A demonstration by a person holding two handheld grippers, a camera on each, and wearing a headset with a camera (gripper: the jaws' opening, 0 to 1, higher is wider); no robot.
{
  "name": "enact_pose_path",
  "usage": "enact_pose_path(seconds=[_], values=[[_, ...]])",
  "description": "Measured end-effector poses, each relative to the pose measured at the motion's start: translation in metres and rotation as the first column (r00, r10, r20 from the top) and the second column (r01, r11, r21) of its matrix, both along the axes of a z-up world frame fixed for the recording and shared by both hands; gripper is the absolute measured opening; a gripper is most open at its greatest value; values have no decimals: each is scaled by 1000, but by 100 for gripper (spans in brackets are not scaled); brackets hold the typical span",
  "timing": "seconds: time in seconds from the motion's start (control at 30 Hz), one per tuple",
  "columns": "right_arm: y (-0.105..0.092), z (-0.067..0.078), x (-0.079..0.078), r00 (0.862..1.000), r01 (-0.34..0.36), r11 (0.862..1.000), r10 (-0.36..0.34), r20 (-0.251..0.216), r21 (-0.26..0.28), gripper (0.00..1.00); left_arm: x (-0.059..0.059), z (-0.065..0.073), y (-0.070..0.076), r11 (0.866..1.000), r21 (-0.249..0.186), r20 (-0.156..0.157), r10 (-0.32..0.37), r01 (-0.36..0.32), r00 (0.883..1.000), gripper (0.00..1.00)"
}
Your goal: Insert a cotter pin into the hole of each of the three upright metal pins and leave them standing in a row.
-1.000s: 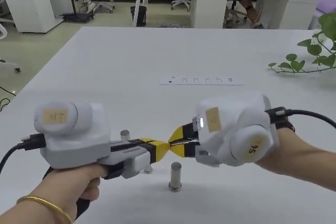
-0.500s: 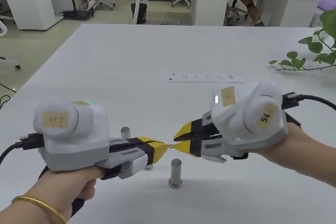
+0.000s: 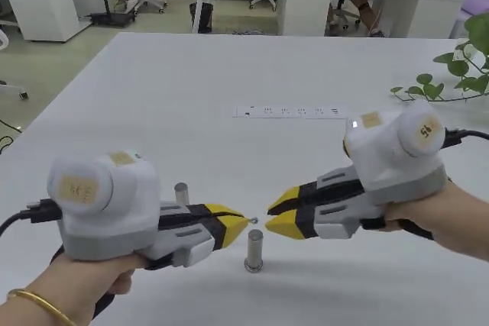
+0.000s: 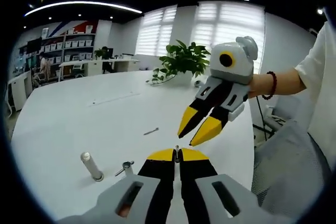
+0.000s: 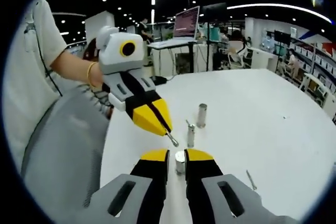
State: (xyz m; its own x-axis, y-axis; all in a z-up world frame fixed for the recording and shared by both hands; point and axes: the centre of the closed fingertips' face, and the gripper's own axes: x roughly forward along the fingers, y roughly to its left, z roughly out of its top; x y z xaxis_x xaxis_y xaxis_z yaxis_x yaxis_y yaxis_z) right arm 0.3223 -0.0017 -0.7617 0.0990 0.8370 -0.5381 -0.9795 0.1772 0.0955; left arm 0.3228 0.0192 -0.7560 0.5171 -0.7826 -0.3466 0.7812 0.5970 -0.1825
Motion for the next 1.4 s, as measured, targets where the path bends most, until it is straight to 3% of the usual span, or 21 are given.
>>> enact_pose_path(seconds=[0.4,0.57,0.8,1.03,1.4], values=[[5,-1,-29,990,-115,993,117,-81,34,14,-18,1,-10,992,-11,16,-123,123,992,0],[5,-4,-38,982,-167,985,169,-81,29,13,-27,-1,-12,984,11,26,-178,178,984,0],[2,-5,-42,973,-210,977,212,-90,28,12,-39,2,-18,972,-1,31,-235,235,972,0],[0,-7,-51,960,-251,967,254,-118,38,11,-45,4,-23,964,-8,39,-265,266,963,0],[0,-7,-57,950,-284,957,288,-119,51,7,-51,6,-27,955,-16,48,-296,297,954,0]])
